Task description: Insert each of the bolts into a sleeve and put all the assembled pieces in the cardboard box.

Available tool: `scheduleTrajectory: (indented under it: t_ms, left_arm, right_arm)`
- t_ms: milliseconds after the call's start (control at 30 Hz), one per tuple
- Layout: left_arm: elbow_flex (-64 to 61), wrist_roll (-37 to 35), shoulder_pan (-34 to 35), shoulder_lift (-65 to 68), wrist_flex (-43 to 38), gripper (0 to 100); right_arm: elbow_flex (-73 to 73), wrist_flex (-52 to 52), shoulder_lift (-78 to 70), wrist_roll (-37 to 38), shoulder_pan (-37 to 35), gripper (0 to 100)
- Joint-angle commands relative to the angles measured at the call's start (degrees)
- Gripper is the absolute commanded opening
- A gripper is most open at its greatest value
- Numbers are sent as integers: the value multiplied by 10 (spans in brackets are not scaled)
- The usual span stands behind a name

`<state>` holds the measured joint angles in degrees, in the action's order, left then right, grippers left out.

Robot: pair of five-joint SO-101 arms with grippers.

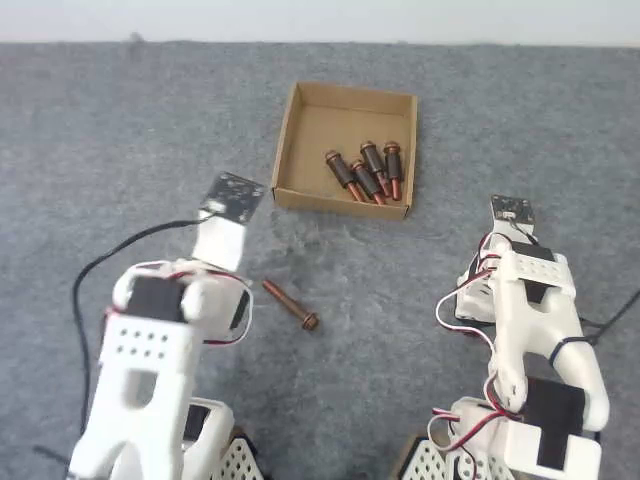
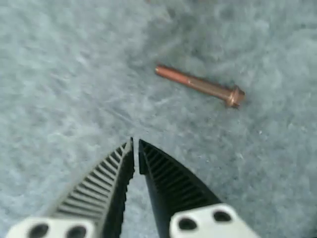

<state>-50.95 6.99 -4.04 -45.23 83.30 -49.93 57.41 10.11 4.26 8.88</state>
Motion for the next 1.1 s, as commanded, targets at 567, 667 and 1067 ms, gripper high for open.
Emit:
scheduleTrajectory:
  t_ms: [567, 667, 1067]
  left_arm:
    - [-57, -130, -190, 255, -236, 13]
    - [-56, -130, -197, 307, -277, 13]
    - [35, -170, -199, 367, -280, 13]
  right_arm:
    - [8, 8, -4, 11, 11, 6]
    - [8, 8, -3, 11, 11, 6]
    - [8, 8, -3, 11, 11, 6]
